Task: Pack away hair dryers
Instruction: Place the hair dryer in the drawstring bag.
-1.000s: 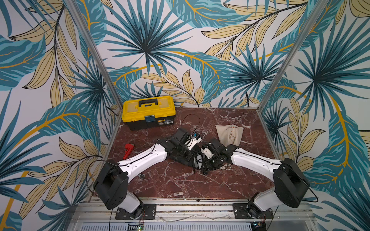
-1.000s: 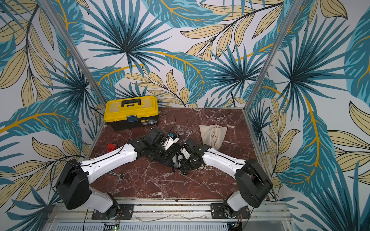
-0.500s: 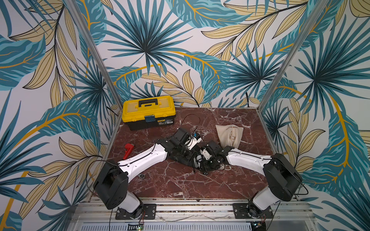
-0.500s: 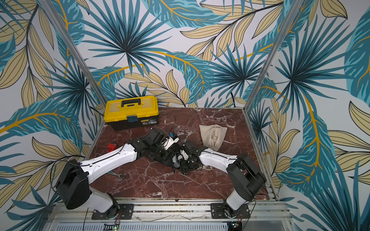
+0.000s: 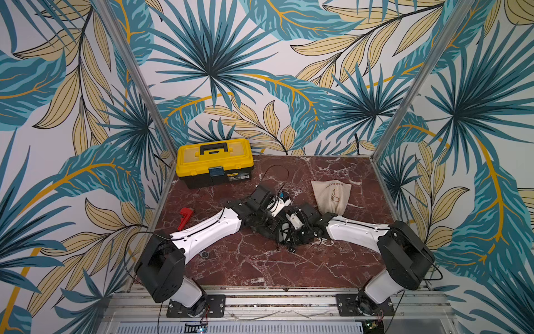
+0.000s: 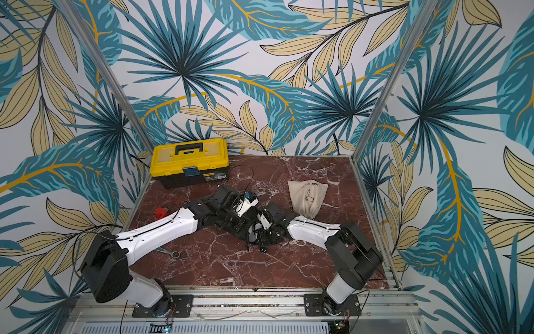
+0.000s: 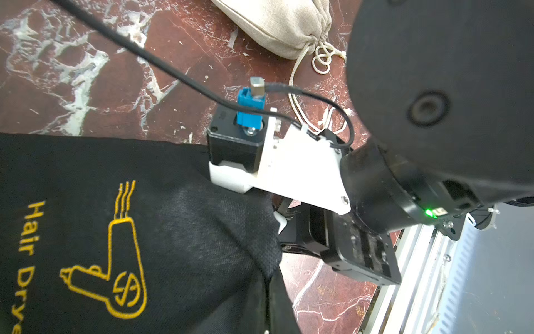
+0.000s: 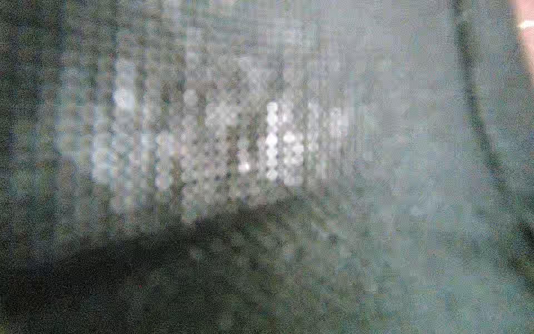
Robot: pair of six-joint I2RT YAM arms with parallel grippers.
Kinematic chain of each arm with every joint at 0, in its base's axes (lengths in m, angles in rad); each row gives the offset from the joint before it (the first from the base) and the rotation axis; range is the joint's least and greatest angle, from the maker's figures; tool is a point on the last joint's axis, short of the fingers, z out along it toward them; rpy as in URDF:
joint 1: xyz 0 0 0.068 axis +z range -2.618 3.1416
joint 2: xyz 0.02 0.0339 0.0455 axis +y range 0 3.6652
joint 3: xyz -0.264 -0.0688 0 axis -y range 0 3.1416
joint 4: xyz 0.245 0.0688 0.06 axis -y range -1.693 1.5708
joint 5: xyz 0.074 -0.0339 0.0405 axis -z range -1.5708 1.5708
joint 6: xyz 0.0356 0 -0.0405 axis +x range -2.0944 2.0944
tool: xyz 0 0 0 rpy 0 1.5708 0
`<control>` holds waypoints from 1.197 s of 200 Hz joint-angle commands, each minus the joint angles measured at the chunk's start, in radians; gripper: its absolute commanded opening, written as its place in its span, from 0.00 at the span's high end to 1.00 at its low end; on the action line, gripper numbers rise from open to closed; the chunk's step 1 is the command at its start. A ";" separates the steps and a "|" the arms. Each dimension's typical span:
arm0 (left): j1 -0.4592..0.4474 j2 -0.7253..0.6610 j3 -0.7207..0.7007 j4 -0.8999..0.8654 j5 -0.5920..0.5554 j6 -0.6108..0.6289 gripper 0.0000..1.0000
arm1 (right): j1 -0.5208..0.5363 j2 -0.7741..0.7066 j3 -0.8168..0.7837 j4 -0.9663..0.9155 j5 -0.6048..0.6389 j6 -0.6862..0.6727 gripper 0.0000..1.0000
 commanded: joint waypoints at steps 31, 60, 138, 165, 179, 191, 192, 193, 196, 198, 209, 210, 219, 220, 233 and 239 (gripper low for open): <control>0.003 0.015 -0.023 0.007 -0.007 0.018 0.95 | 0.002 -0.089 -0.012 -0.038 -0.041 -0.002 0.71; 0.003 0.037 -0.035 0.007 0.011 0.025 0.95 | 0.001 -0.158 0.010 -0.086 -0.047 -0.020 0.72; 0.003 0.044 -0.031 0.004 -0.007 0.021 0.95 | 0.002 -0.131 -0.019 -0.067 0.056 0.032 0.45; 0.002 0.047 -0.029 0.006 -0.005 0.017 0.95 | 0.002 -0.104 -0.022 0.010 0.051 0.087 0.42; 0.003 0.049 -0.027 0.005 -0.003 0.014 0.95 | 0.003 -0.088 -0.015 0.018 0.074 0.103 0.40; 0.004 0.050 -0.024 0.006 -0.004 0.014 0.95 | 0.003 -0.083 -0.016 0.020 0.097 0.110 0.38; 0.004 0.050 -0.024 0.006 -0.003 0.014 0.95 | 0.003 -0.082 -0.015 0.019 0.099 0.111 0.38; 0.003 0.050 -0.024 0.006 -0.003 0.014 0.95 | 0.003 -0.082 -0.015 0.019 0.100 0.112 0.38; 0.004 0.050 -0.024 0.005 -0.005 0.014 0.95 | 0.004 -0.081 -0.016 0.019 0.103 0.114 0.37; 0.004 0.050 -0.025 0.006 -0.006 0.014 0.95 | 0.003 -0.080 -0.015 0.020 0.105 0.115 0.37; 0.004 0.053 -0.023 0.005 -0.007 0.014 0.95 | 0.003 -0.075 -0.017 0.021 0.111 0.121 0.37; 0.004 0.053 -0.024 0.005 -0.007 0.013 0.95 | 0.004 -0.075 -0.017 0.021 0.111 0.121 0.37; 0.002 0.056 -0.022 0.005 -0.007 0.011 0.95 | 0.003 -0.066 -0.017 0.027 0.111 0.125 0.36; 0.002 0.056 -0.022 0.005 -0.006 0.012 0.95 | 0.003 -0.065 -0.017 0.027 0.111 0.125 0.36; 0.002 0.060 -0.019 0.005 -0.004 0.011 0.95 | 0.004 -0.049 -0.012 0.033 0.103 0.126 0.36; 0.004 0.060 -0.018 0.006 -0.003 0.012 0.95 | 0.004 -0.042 -0.008 0.035 0.101 0.126 0.36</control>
